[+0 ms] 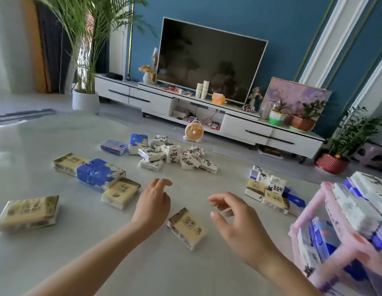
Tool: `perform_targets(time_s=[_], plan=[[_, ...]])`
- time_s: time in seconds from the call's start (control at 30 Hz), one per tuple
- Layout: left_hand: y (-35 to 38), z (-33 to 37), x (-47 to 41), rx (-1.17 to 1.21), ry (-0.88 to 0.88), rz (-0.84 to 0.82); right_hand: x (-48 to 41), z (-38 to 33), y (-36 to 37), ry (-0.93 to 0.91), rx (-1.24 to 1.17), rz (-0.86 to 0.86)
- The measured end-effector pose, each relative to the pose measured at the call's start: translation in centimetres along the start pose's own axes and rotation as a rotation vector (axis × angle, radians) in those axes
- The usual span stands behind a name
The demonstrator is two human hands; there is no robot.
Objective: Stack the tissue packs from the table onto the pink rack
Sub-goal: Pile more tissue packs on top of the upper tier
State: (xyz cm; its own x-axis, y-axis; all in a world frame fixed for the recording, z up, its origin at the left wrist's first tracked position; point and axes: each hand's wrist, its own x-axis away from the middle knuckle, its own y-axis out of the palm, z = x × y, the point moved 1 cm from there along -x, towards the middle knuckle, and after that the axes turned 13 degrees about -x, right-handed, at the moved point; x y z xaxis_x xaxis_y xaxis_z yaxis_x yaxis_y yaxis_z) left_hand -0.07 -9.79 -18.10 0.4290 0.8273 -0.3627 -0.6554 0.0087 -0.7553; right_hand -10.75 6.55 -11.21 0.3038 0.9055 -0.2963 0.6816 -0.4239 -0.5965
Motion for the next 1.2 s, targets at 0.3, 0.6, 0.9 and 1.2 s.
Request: perform_targets(time_s=[0.3, 0.6, 0.9, 1.2], plan=[[5.1, 1.8, -5.8, 0.255, 0.003, 0.123, -13.1, 6.2, 4.2, 0.184, 0.026, 0.061], [5.3, -1.2, -7.7, 0.437, -0.197, 0.222, -26.6, 11.1, 8.6, 0.489, 0.328, 0.092], [5.8, -0.4, -7.3, 0.462, -0.144, 0.218, -28.5, 11.2, 8.1, 0.525, 0.578, -0.084], [4.4, 0.7, -6.6, 0.578, -0.422, 0.114, -17.3, 4.5, 7.0, 0.345, 0.36, 0.047]])
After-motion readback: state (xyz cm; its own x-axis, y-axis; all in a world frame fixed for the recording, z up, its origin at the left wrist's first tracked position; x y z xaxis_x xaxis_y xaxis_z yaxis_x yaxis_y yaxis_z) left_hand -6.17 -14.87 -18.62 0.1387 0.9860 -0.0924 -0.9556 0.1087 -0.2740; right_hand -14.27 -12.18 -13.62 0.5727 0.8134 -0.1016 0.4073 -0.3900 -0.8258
